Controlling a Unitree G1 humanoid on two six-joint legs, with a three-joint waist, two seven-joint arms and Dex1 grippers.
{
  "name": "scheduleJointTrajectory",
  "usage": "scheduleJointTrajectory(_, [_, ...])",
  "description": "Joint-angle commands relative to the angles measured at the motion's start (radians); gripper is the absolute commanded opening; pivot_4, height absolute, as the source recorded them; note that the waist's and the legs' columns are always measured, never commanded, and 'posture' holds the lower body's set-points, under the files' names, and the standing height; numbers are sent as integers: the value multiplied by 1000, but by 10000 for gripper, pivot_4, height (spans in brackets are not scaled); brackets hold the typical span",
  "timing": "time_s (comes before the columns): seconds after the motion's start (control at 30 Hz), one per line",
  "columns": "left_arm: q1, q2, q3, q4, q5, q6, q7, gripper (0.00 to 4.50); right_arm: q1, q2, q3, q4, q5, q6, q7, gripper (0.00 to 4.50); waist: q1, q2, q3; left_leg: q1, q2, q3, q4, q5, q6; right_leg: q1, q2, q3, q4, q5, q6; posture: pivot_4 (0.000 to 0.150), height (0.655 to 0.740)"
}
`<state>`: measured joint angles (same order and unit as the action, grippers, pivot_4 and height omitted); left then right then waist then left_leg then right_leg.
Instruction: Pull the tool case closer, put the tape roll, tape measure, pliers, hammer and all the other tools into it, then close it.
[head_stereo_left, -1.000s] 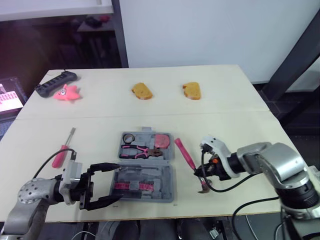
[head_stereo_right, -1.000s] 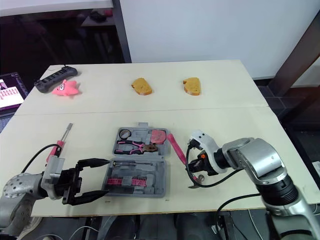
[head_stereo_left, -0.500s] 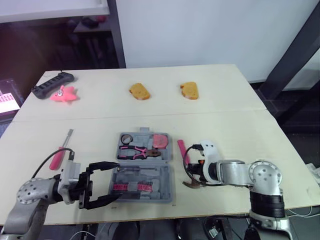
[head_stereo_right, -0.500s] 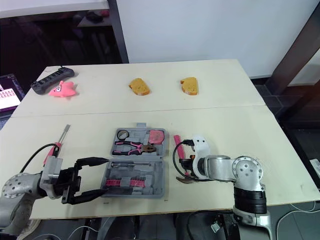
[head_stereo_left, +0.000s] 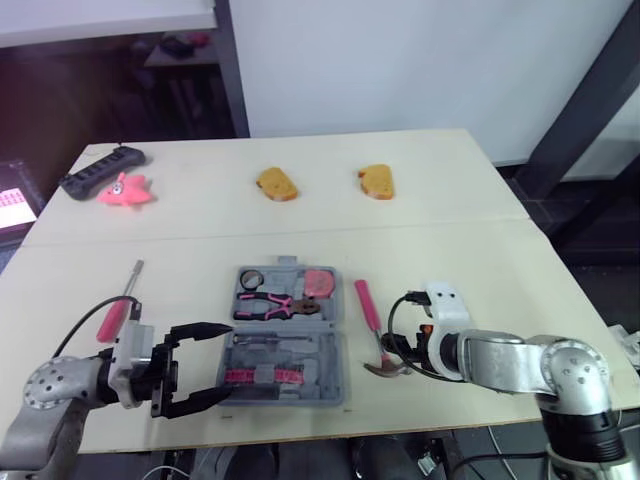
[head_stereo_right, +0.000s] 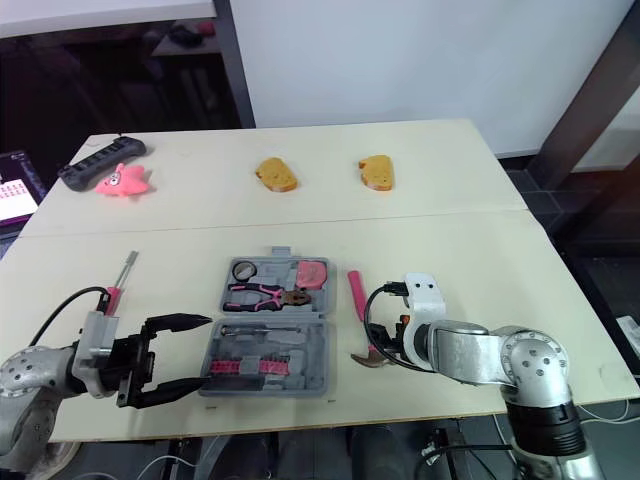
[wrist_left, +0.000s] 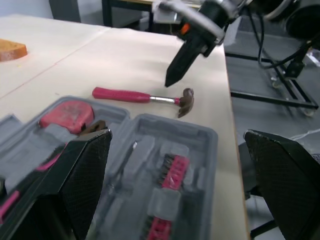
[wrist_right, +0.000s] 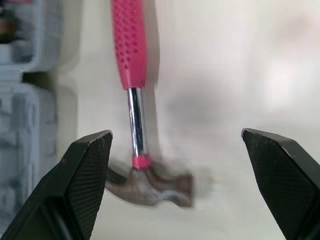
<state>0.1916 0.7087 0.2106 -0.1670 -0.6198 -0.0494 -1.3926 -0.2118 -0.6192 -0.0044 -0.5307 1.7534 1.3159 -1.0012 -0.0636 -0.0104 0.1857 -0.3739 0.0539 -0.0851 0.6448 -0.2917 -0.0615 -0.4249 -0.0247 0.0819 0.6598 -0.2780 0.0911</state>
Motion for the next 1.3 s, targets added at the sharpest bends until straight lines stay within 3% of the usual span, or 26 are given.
scheduleJointTrajectory(0.03, [-5,16,21,-18,-15,7,-7,45000,27,1,97,-165,-220,-66,107,44362,-5,0,0,0,0,0,0,0,0,0,0,0,0,0,0,1500,7400])
scheduleJointTrajectory(0.2, [-20,29,26,-12,-22,29,-15,45000,129,51,202,-198,-542,-207,281,44362,-3,0,0,-2,0,0,1,0,0,0,0,0,-1,0,1,1500,7400])
scheduleJointTrajectory(0.43, [-60,52,26,6,-26,56,-25,45000,207,95,335,-92,-936,-404,513,44362,-1,-1,0,-1,0,1,1,0,0,0,-1,0,-2,0,0,1500,7400])
scheduleJointTrajectory(0.73, [-72,59,28,2,-23,73,-36,45000,304,220,330,47,-1147,-444,648,44362,-4,-5,-2,-1,0,1,1,0,0,0,-1,0,-2,0,0,1500,7400])
scheduleJointTrajectory(0.83, [-66,60,31,-4,-23,73,-35,45000,334,247,286,67,-1178,-418,674,35983,-3,-9,-5,0,0,1,1,0,0,1,-1,0,-2,0,0,1500,7400])
scheduleJointTrajectory(1.07, [-56,58,36,-6,-23,71,-31,45000,344,268,282,24,-1260,-342,732,893,5,-13,-7,0,0,1,1,0,0,1,-1,0,-2,0,0,1500,7400])
scheduleJointTrajectory(1.3, [-59,54,39,3,-22,70,-22,45000,329,257,319,-23,-1377,-367,799,893,8,-12,-7,0,0,1,1,0,0,1,-1,0,-2,0,0,1500,7400])
